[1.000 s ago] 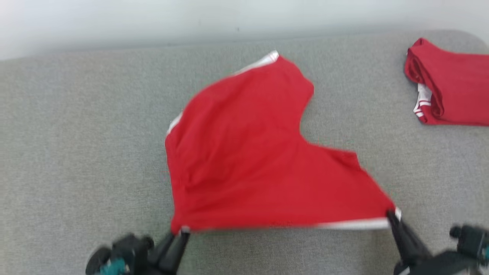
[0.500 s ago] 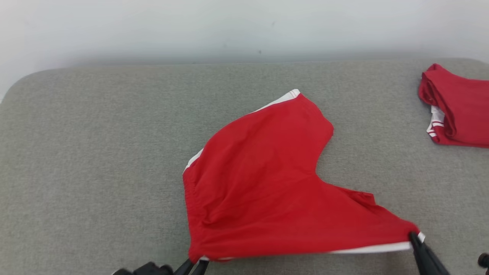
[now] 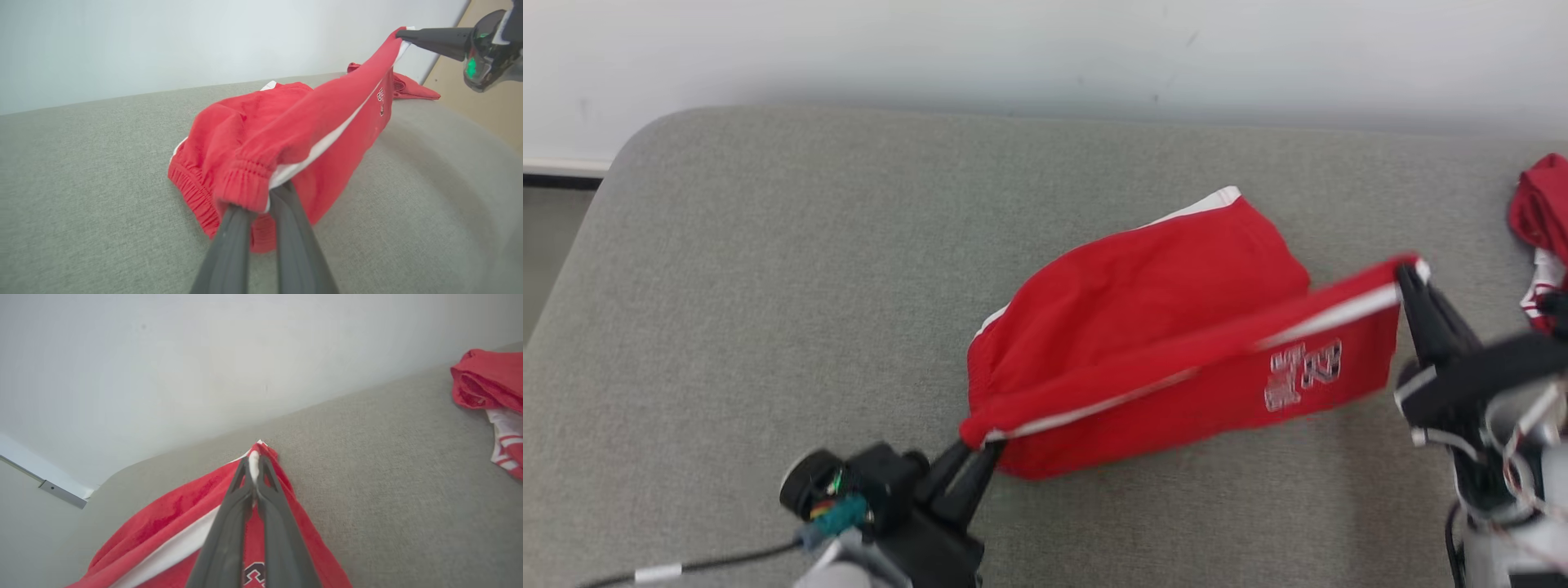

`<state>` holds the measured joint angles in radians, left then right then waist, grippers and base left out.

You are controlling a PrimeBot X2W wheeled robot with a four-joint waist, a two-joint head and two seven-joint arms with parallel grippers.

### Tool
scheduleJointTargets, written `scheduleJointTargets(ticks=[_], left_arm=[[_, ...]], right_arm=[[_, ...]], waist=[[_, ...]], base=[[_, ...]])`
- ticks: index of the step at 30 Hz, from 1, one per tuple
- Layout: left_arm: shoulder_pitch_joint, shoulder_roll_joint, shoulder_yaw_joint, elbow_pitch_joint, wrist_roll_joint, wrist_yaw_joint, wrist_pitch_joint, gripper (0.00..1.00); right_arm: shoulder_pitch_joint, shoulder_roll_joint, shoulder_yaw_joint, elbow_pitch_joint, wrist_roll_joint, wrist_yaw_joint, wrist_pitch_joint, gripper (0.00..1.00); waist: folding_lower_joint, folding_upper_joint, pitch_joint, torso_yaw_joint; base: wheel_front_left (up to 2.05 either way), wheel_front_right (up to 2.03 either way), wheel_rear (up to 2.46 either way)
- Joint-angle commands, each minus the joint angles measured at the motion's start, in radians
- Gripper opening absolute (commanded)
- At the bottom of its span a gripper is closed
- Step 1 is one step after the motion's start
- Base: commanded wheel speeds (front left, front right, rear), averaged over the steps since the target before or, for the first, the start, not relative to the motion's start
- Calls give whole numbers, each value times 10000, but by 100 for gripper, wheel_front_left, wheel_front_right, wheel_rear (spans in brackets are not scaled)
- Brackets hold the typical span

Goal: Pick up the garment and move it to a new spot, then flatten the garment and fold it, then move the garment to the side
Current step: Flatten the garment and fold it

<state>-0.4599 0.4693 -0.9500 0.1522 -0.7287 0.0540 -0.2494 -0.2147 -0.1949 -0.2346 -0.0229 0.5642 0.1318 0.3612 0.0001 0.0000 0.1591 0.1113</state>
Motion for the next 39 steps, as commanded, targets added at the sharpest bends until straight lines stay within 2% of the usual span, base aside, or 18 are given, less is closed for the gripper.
scheduleJointTargets(ticks=[1,7,13,19,24,25,26,27,31,34,39], left_arm=[[-354,-197,157,277,-122,-125,-23,0],[-1530,-857,418,1581,-366,-664,-10,0],[-2612,-1692,651,3075,-447,-1168,-81,0],[-3361,-2289,768,4288,-388,-1491,-135,0],[-3733,-2653,772,4905,-201,-1644,-164,2],[-3764,-2702,803,4985,-157,-1665,-169,55],[-3789,-2727,849,5047,-61,-1654,-172,96],[-3778,-2766,893,5107,-17,-1658,-172,100],[-3641,-2811,1106,5096,231,-1682,-165,100],[-3252,-2750,1478,4885,489,-1535,-163,100],[-2062,-2584,2637,3713,1163,-899,-158,100]], right_arm=[[-842,-116,129,610,-215,-30,27,0],[-3854,-356,868,3396,-1141,-30,-200,0],[-6172,-605,1401,5954,-2097,-30,-885,0],[-7698,-715,1446,8228,-3048,-30,-1694,0],[-8416,-636,1571,9539,-3404,-30,-2338,0],[-8518,-622,1629,9752,-3446,-30,-2447,43],[-8586,-611,1701,9940,-3497,-30,-2548,71],[-8638,-631,1742,10136,-3503,-30,-2621,100],[-8761,-656,1954,10547,-3408,-30,-2938,100],[-8643,-680,2301,10763,-3223,-30,-3256,100],[-7977,-1188,3262,10671,-2645,-30,-3788,100]], waist=[[-1,0,302,284],[-1,0,943,699],[-1,0,1613,1114],[-1,0,2021,1327],[-1,0,2118,1371],[-1,0,2099,1360],[-1,0,2053,1333],[-1,0,2002,1304],[-1,0,1789,1206],[-1,0,1511,1109],[-1,0,984,1088]], base=[[0,0,0],[0,0,0],[0,0,0],[0,0,0],[0,0,0],[0,0,0],[0,0,0],[0,0,0],[0,0,0],[0,0,0],[0,0,0]])
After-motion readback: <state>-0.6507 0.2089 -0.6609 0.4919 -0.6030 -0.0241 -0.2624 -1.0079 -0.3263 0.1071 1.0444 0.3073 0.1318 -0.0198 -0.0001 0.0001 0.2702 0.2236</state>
